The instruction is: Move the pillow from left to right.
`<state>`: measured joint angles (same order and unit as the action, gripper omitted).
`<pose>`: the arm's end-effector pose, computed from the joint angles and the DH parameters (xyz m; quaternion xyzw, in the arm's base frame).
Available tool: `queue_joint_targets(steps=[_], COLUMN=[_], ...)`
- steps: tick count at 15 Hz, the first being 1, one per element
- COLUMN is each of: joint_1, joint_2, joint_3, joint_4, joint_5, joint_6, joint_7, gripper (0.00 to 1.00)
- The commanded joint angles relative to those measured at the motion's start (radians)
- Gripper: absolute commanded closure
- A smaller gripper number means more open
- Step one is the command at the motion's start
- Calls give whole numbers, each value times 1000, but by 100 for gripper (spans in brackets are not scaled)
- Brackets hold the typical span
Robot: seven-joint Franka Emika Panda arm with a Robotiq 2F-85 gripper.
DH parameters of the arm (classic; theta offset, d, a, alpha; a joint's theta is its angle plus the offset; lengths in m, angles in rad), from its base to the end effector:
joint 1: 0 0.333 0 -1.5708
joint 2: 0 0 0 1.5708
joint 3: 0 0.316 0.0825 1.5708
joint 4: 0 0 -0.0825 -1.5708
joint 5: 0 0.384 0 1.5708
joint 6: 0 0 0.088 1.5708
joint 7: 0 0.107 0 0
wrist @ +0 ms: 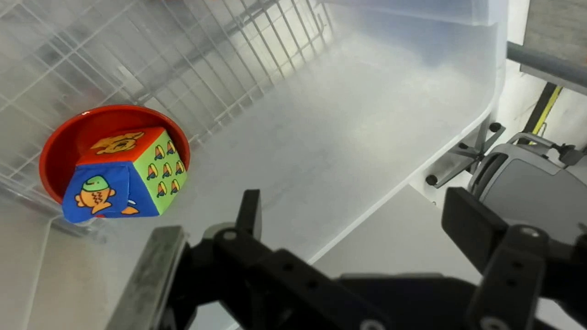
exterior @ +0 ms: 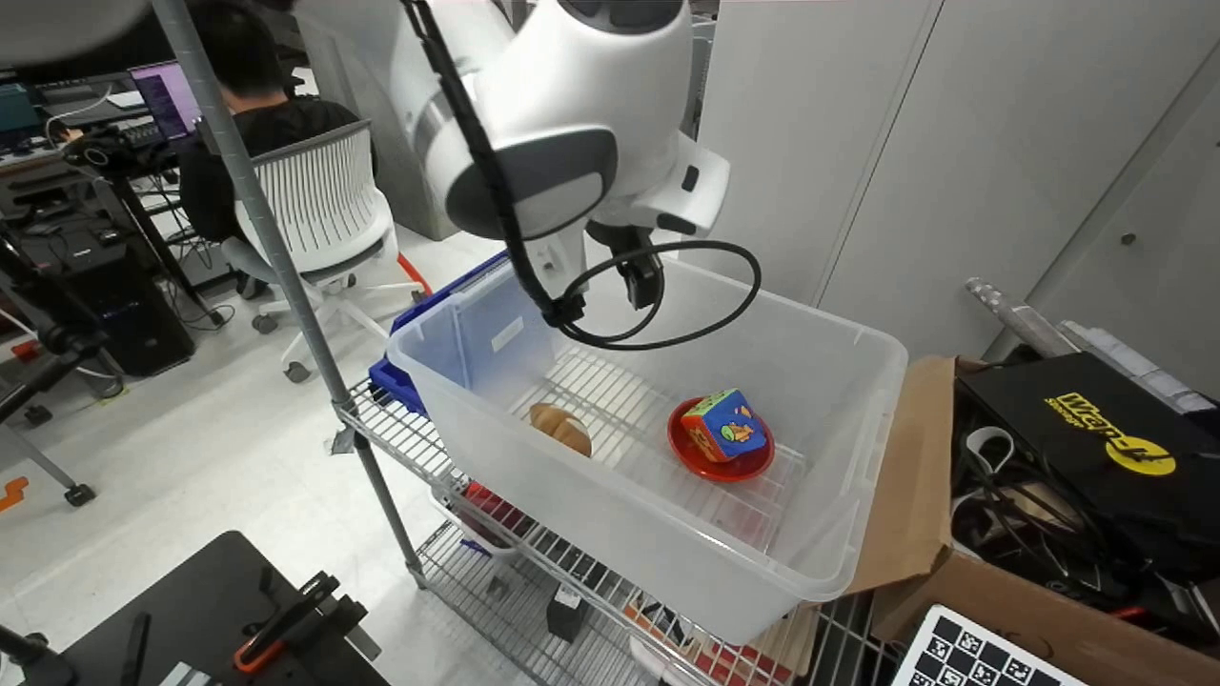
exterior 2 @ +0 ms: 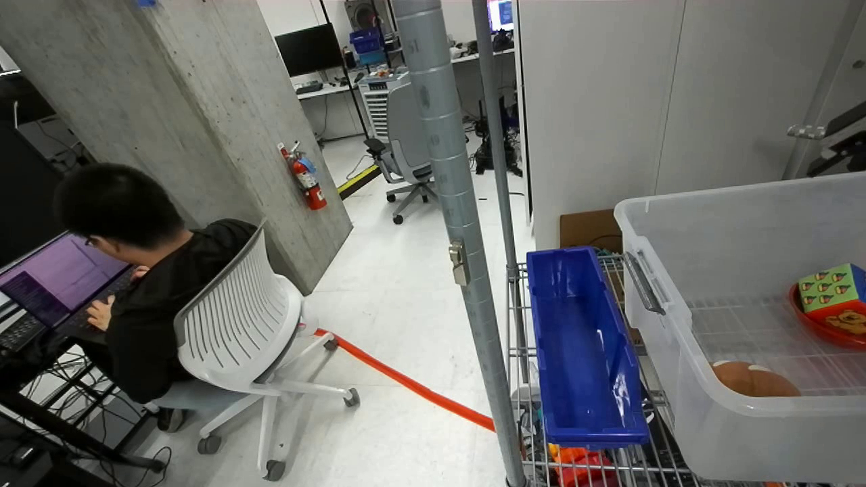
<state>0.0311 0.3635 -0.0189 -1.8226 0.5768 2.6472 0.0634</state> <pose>0.6747 -0.0051 0.3847 -0.9284 0.2354 -0.2125 0.1938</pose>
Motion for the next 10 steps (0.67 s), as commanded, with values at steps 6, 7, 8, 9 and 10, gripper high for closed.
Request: queue_joint_targets(steps=[6,7,8,9,10], joint_1=[-47,-42,-38,-38,-35], joint_2=[394,415,420,432,439], joint_3=[-6,-9,-1,6,13], joint_4=[458,482,482,496,495], joint_5=[-154,-172,-181,-186,-192], joint_6=[-166,-204,-246,-288,-335], joint_7=[279,314,330,344,354], gripper=[0,0,0,0,0])
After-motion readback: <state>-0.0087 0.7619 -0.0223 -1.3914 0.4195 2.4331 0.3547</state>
